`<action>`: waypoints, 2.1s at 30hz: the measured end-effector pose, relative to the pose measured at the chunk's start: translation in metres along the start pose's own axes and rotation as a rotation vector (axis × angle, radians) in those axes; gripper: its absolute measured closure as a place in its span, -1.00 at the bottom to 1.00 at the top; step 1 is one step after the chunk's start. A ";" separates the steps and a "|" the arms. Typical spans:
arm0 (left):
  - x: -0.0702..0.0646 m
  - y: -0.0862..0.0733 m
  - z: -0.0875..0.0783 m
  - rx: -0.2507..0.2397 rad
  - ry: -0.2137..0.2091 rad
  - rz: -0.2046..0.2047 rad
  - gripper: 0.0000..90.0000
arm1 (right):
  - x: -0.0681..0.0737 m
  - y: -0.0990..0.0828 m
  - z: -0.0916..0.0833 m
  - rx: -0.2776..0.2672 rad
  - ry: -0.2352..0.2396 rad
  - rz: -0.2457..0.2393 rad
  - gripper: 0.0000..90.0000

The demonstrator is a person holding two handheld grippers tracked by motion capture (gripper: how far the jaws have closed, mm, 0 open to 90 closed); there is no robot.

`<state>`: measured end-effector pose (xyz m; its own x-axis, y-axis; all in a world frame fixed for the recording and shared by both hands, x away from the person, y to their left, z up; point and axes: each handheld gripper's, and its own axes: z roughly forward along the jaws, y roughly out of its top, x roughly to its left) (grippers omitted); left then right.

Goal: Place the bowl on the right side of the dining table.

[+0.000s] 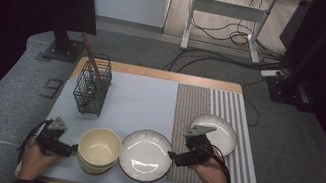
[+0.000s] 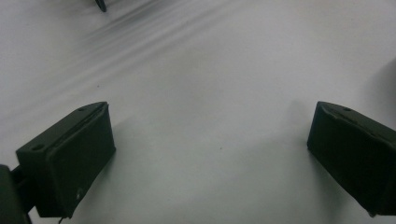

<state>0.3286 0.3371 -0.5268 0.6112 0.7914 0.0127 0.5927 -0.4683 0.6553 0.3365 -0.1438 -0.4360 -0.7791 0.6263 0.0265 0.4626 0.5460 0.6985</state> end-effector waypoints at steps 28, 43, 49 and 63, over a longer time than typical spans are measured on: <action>0.000 0.000 0.000 -0.002 0.001 0.000 -0.98 | 0.039 0.051 0.036 0.009 0.101 -0.068 -0.70; 0.000 0.000 0.000 -0.001 0.001 0.000 -0.98 | 0.058 0.078 0.050 0.024 0.121 -0.108 -0.65; 0.000 0.000 0.000 -0.001 0.001 0.000 -0.98 | 0.063 0.086 0.056 0.019 0.146 -0.102 -0.59; 0.000 0.000 0.000 -0.001 0.000 0.001 -0.98 | 0.079 0.104 0.069 0.012 0.180 -0.121 -0.42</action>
<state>0.3283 0.3371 -0.5268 0.6115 0.7912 0.0135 0.5919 -0.4687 0.6557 0.3524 0.0007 -0.4100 -0.8917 0.4471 0.0707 0.3653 0.6184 0.6958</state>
